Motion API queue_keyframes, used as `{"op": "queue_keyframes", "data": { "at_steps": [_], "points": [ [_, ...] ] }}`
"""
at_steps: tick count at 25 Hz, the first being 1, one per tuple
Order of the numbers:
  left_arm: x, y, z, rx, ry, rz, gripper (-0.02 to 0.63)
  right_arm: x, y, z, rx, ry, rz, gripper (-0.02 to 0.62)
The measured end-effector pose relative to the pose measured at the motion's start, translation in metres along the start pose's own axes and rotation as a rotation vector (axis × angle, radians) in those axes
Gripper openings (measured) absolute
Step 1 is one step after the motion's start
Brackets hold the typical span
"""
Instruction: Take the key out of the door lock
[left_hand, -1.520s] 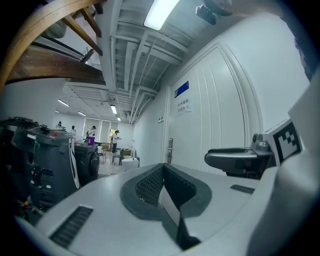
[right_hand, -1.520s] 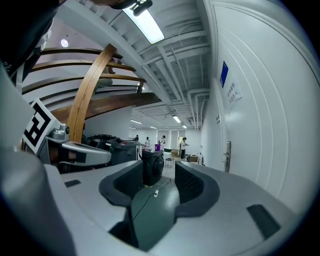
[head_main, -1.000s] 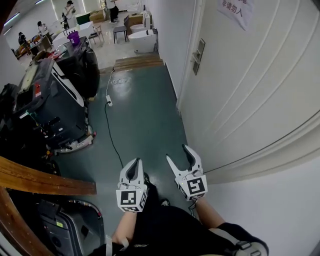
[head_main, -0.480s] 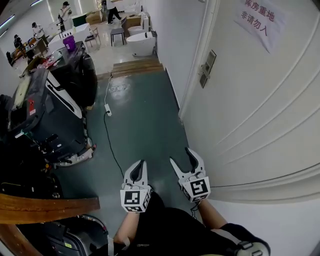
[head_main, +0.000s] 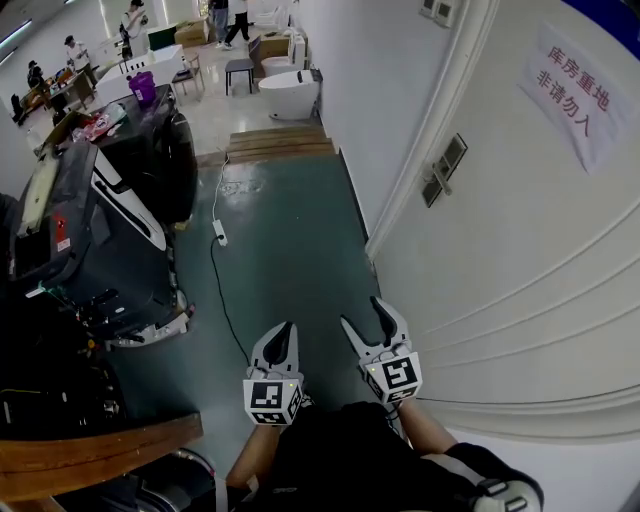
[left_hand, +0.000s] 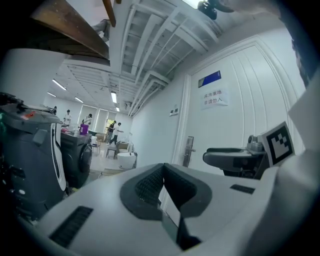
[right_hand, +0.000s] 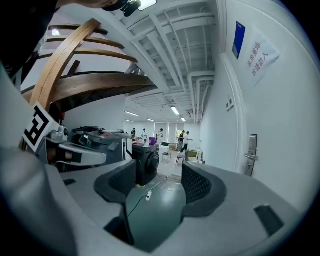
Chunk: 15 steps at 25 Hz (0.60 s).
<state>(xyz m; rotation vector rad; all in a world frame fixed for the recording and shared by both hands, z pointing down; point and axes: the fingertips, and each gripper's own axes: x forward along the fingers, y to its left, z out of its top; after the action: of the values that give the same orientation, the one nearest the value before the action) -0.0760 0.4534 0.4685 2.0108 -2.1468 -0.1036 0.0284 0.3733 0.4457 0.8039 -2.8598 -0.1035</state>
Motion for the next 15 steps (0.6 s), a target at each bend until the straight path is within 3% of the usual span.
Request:
{"op": "queue_keyframes", "data": {
  "at_steps": [7, 15],
  "points": [
    [0.019, 0.032, -0.011, -0.046, 0.031, 0.031, 0.023, 0.047, 0.013, -0.003, -0.041, 0.020, 0.064, 0.293],
    [0.075, 0.070, 0.014, -0.019, -0.009, 0.046, 0.023, 0.113, -0.024, 0.003, -0.047, -0.002, 0.067, 0.288]
  ]
}}
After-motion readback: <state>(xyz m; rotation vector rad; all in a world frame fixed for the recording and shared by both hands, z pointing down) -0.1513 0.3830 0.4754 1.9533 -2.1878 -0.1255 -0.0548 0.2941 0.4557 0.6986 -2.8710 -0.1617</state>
